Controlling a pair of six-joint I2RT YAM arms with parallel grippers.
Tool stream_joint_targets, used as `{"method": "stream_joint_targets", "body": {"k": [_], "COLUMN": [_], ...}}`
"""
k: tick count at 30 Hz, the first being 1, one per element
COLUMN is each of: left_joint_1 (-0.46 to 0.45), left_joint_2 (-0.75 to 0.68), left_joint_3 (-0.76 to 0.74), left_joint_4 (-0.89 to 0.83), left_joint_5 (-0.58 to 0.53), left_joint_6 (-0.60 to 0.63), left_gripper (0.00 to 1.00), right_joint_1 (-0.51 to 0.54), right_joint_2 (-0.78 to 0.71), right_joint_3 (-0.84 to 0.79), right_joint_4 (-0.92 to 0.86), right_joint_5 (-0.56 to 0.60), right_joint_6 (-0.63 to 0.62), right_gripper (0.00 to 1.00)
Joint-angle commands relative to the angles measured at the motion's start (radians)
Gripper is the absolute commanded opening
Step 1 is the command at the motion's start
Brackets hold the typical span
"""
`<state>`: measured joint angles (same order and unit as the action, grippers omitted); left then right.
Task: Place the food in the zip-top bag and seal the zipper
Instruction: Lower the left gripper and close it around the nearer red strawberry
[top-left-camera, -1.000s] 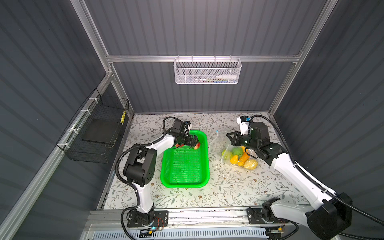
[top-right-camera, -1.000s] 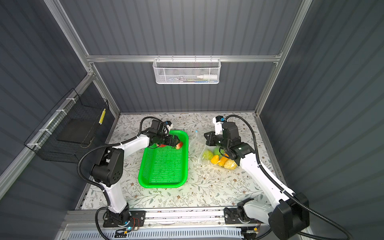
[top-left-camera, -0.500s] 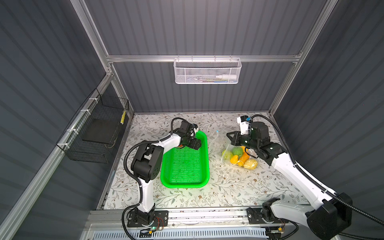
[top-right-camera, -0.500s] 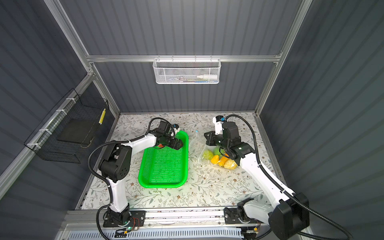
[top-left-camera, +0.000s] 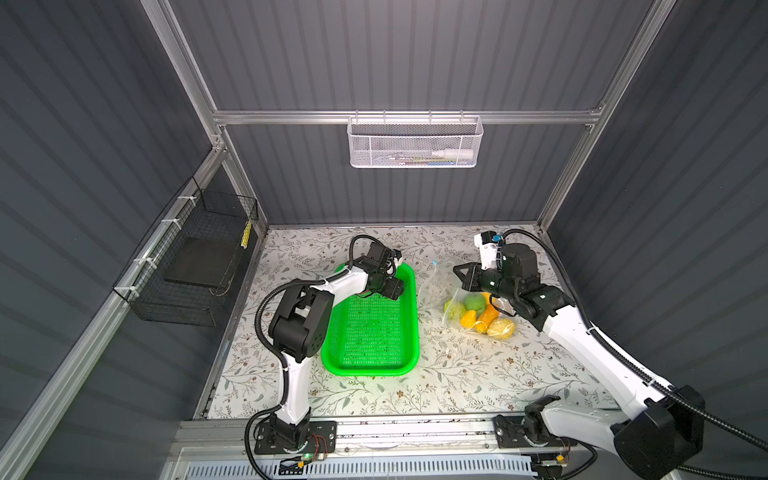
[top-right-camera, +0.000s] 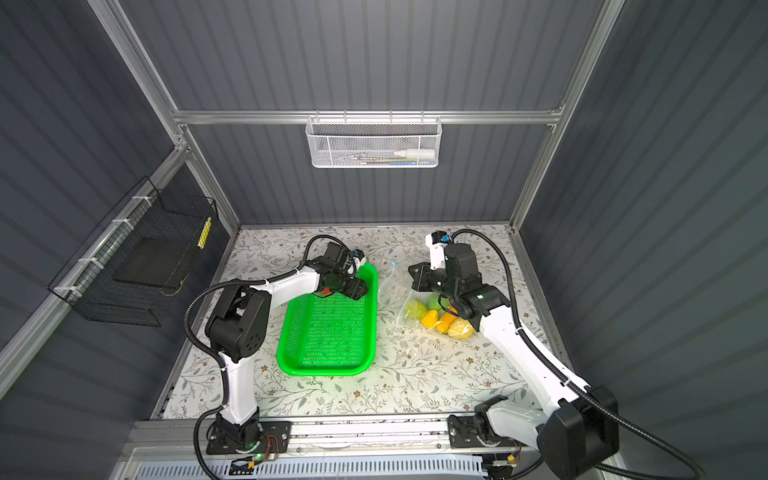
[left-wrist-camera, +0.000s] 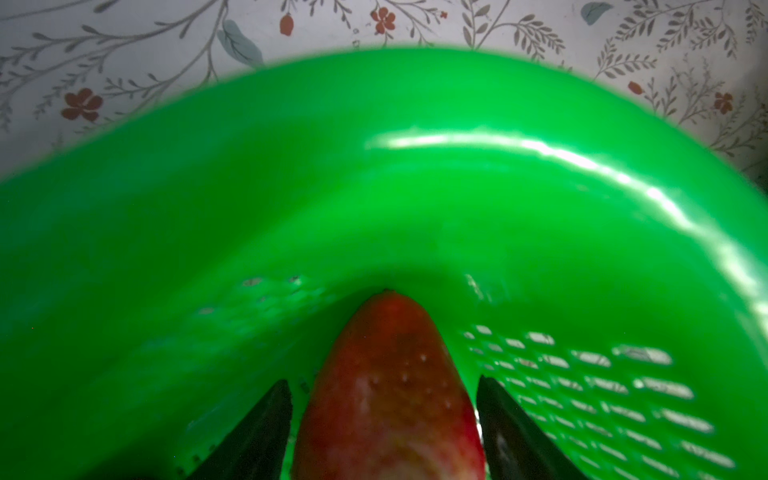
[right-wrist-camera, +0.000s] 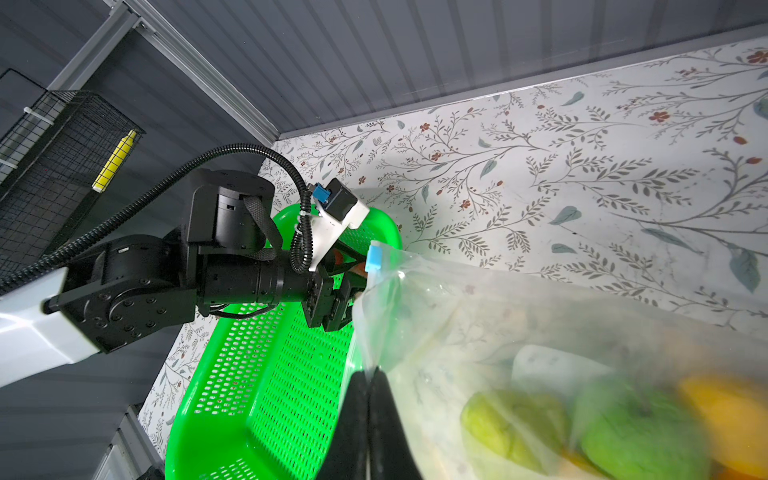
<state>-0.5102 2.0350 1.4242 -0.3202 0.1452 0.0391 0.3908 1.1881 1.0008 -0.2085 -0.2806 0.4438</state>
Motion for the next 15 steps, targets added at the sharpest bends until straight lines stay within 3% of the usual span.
{"method": "stream_joint_targets", "body": {"k": [1, 10, 15], "left_joint_1": [-0.007, -0.020, -0.020], "left_joint_2": [0.022, 0.037, 0.038], "left_joint_3": [0.018, 0.024, 0.024], "left_joint_4": [-0.028, -0.042, -0.040], "left_joint_5": [-0.041, -0.082, -0.075], "left_joint_6": [0.025, 0.035, 0.036], "left_gripper": [0.73, 0.76, 0.66], "right_joint_1": [0.005, 0.005, 0.005], "right_joint_2": [-0.013, -0.012, -0.012], "right_joint_3": [0.022, 0.022, 0.022], "right_joint_4": [-0.010, -0.008, -0.008], "right_joint_5": [0.009, 0.011, 0.011], "right_joint_6": [-0.013, -0.011, -0.011], "right_gripper": [0.00, 0.00, 0.00]}}
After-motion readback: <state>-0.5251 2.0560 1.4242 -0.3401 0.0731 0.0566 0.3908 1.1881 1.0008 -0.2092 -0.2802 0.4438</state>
